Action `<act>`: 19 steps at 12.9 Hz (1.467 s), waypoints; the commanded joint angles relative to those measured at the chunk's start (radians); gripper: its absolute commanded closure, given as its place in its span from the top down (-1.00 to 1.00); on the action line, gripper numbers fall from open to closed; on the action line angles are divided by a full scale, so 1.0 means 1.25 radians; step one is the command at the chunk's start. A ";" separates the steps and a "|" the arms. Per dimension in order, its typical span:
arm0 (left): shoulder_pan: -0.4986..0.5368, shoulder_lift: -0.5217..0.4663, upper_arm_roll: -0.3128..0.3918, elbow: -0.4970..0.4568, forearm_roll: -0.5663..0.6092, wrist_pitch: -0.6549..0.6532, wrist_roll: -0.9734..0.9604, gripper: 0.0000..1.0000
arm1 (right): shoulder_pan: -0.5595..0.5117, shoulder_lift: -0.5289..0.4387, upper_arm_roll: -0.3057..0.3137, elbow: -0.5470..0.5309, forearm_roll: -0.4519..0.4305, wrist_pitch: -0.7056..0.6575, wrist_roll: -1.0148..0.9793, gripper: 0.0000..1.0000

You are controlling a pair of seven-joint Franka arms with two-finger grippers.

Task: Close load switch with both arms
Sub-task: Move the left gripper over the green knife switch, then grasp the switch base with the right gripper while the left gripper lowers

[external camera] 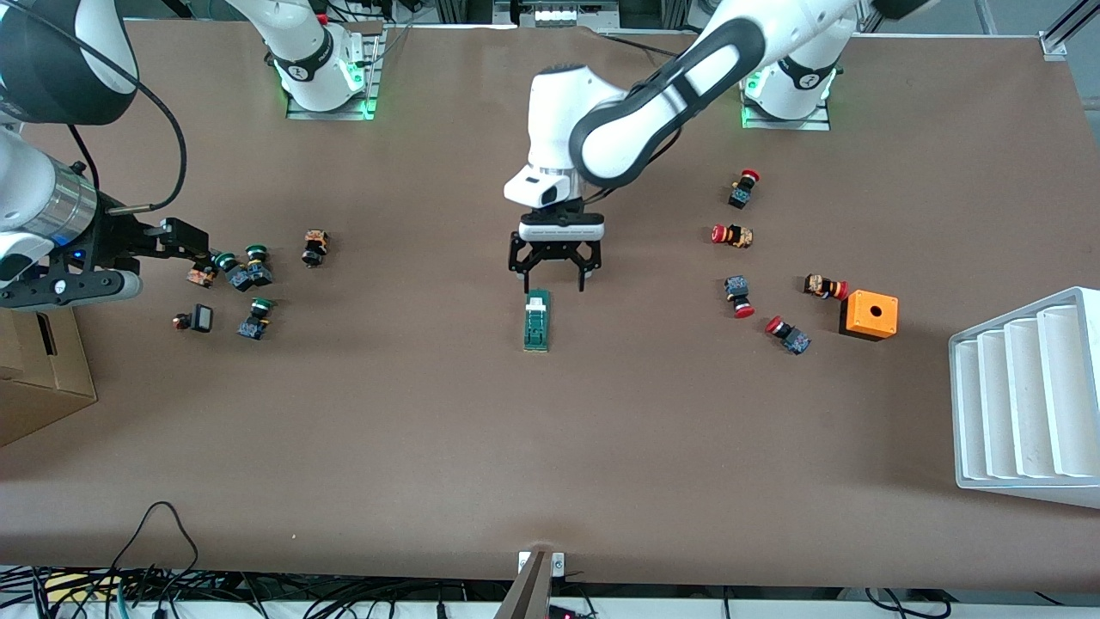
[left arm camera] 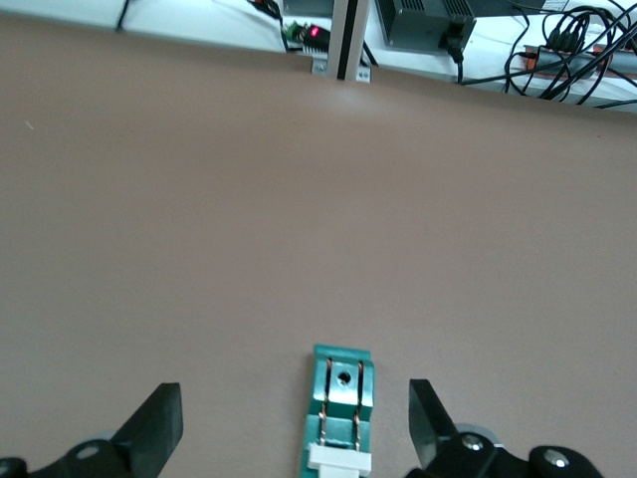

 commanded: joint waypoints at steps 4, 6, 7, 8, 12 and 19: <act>-0.052 0.126 -0.012 0.034 0.239 -0.086 -0.169 1.00 | -0.006 0.023 -0.007 0.016 0.087 0.004 -0.006 0.98; -0.067 0.163 -0.012 0.043 0.292 -0.135 -0.174 1.00 | -0.005 0.050 -0.007 0.036 0.096 0.025 0.004 0.98; -0.075 0.181 -0.012 0.045 0.321 -0.152 -0.175 1.00 | -0.005 0.072 -0.006 0.050 0.115 0.025 0.031 0.98; -0.081 0.197 -0.012 0.053 0.344 -0.172 -0.179 1.00 | -0.004 0.091 -0.005 0.063 0.150 0.026 0.072 0.98; -0.112 0.251 -0.012 0.091 0.406 -0.210 -0.193 1.00 | 0.034 0.141 -0.001 0.081 0.214 0.079 0.200 0.98; -0.114 0.302 0.000 0.087 0.539 -0.247 -0.256 1.00 | 0.154 0.214 -0.001 0.083 0.230 0.220 0.565 0.98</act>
